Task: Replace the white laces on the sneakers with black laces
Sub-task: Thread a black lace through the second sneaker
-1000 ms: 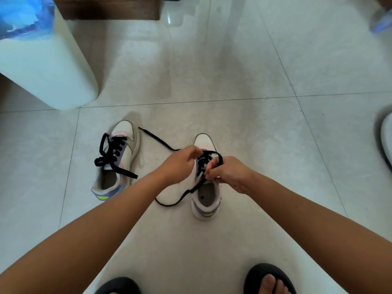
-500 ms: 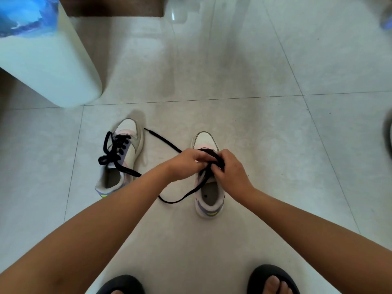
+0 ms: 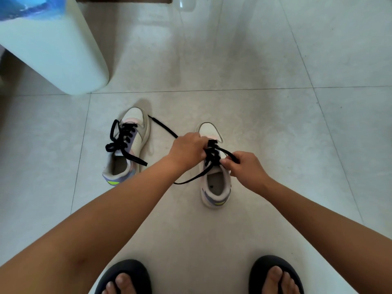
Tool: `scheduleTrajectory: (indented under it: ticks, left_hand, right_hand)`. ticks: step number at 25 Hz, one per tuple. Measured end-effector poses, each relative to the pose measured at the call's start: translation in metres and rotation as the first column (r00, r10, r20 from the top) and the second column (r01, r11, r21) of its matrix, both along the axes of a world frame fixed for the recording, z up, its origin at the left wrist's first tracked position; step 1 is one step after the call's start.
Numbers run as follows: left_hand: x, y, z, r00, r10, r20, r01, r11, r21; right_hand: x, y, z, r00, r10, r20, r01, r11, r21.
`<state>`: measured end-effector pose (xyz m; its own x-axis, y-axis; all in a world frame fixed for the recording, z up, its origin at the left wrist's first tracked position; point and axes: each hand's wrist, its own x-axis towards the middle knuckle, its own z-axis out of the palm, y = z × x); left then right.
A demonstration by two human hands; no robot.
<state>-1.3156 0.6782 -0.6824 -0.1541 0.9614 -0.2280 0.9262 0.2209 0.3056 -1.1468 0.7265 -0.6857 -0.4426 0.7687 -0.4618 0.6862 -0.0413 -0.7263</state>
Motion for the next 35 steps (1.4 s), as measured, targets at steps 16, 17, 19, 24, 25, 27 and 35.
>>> scheduleTrajectory:
  ticks: [16,17,19,24,25,27,35]
  left_hand:
    - [-0.033,0.001,0.002,0.855,0.500,0.141,-0.453,0.850,-0.268]
    - [-0.035,0.003,-0.004,0.786,0.564,0.253,-0.494,0.819,-0.292]
    - [-0.034,0.004,-0.004,0.760,0.572,0.309,-0.501,0.818,-0.282]
    - [-0.049,0.002,-0.005,0.888,0.459,0.019,-0.447,0.873,-0.195]
    - [-0.050,0.003,-0.007,0.828,0.536,0.166,-0.500,0.839,-0.215]
    - [-0.050,0.008,-0.008,0.799,0.559,0.221,-0.504,0.823,-0.263]
    - [-0.062,0.001,-0.006,0.948,0.137,-0.286,-0.206,0.952,-0.228]
  right_hand:
    - [0.003,-0.005,-0.002,0.995,0.095,0.042,-0.092,0.993,-0.070]
    - [0.003,-0.004,-0.002,0.995,0.094,0.039,-0.091,0.993,-0.071]
    - [0.004,-0.004,-0.001,0.995,0.097,0.035,-0.094,0.993,-0.075]
    - [0.004,-0.005,-0.003,0.995,0.098,0.014,-0.096,0.990,-0.101]
    - [0.004,-0.005,-0.002,0.994,0.104,0.015,-0.102,0.990,-0.098]
    - [0.004,-0.005,-0.001,0.994,0.111,0.010,-0.110,0.989,-0.101]
    - [0.006,-0.009,0.007,0.991,0.126,0.040,-0.120,0.985,-0.121]
